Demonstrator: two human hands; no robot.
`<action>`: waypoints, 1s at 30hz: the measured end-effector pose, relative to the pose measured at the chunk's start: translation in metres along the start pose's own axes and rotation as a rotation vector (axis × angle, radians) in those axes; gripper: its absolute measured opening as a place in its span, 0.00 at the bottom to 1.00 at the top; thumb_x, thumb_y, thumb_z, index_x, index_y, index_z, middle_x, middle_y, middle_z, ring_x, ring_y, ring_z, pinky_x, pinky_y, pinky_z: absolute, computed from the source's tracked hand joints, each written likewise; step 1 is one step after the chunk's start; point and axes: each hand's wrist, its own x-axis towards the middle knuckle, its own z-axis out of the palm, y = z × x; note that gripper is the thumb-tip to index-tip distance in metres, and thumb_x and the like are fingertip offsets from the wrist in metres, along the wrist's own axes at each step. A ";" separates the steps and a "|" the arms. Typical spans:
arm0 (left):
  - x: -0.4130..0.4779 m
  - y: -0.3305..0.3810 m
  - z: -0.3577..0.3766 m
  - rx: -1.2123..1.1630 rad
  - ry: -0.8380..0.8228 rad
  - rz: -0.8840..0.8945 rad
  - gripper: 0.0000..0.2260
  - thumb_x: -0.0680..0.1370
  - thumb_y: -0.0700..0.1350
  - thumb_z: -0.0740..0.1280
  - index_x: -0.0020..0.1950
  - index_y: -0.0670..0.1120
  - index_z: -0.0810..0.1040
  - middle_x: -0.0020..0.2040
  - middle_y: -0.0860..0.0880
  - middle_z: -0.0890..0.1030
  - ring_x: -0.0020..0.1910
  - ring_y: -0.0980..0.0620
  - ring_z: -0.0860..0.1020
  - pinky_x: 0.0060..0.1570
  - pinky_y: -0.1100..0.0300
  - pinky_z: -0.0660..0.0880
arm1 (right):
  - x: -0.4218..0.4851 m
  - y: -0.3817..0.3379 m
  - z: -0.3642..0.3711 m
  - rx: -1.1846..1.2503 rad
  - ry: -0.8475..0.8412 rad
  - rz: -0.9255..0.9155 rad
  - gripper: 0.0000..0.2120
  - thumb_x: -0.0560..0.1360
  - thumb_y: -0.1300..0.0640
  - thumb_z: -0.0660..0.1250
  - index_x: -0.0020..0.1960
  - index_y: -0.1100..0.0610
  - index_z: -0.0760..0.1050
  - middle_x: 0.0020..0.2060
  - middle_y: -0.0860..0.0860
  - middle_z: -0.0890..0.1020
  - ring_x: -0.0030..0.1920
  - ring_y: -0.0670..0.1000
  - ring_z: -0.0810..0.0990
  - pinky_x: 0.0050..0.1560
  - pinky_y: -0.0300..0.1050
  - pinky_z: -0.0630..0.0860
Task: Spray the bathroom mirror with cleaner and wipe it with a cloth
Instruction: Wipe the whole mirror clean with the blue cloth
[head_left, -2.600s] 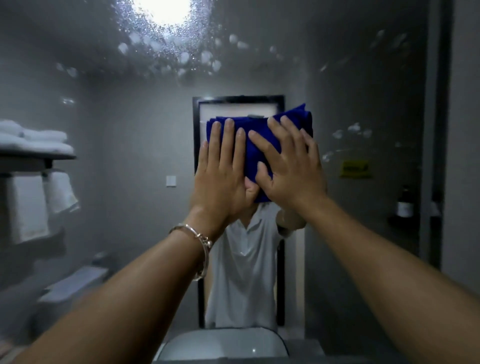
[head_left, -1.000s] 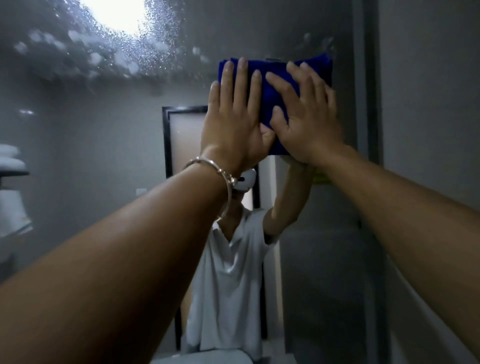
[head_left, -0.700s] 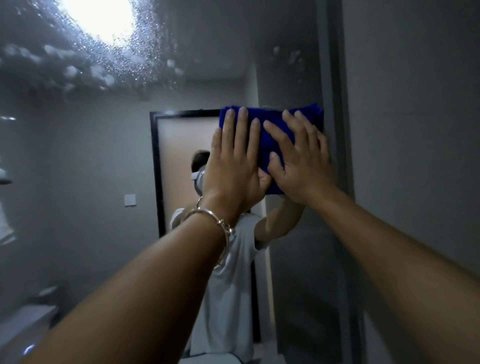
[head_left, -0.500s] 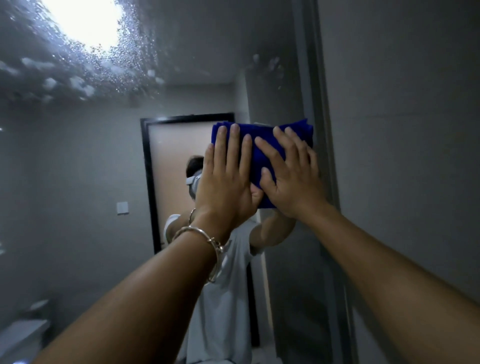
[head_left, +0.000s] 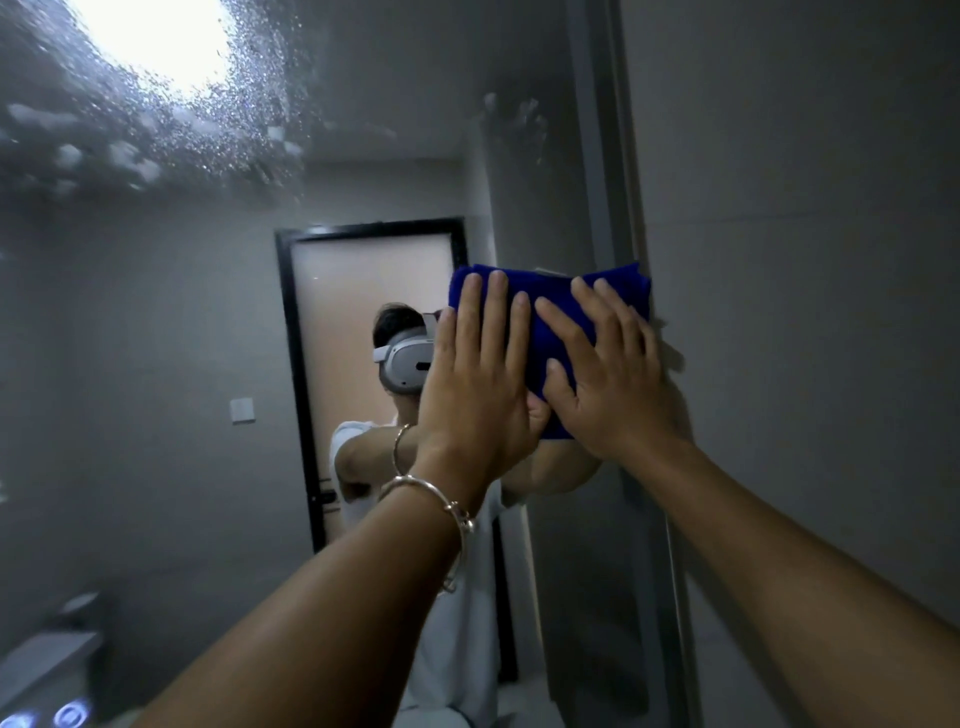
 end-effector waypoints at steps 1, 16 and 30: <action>-0.001 0.007 0.001 -0.008 -0.003 0.014 0.31 0.75 0.53 0.40 0.74 0.40 0.40 0.77 0.37 0.46 0.76 0.38 0.45 0.72 0.45 0.45 | -0.007 0.005 -0.001 -0.010 -0.006 0.010 0.26 0.76 0.49 0.53 0.74 0.49 0.56 0.73 0.59 0.64 0.73 0.56 0.55 0.70 0.59 0.52; 0.094 -0.019 -0.029 0.153 -0.030 0.119 0.33 0.79 0.58 0.45 0.76 0.42 0.38 0.77 0.40 0.39 0.76 0.41 0.40 0.73 0.47 0.40 | 0.085 0.034 -0.034 -0.101 -0.098 0.000 0.30 0.74 0.44 0.48 0.75 0.50 0.57 0.74 0.57 0.62 0.74 0.57 0.57 0.69 0.59 0.58; 0.125 -0.118 -0.058 0.183 0.045 0.033 0.32 0.78 0.58 0.45 0.77 0.44 0.41 0.78 0.43 0.42 0.77 0.44 0.43 0.74 0.45 0.43 | 0.172 -0.048 -0.022 0.045 -0.024 0.087 0.26 0.81 0.53 0.51 0.78 0.47 0.51 0.77 0.52 0.53 0.77 0.53 0.46 0.74 0.54 0.41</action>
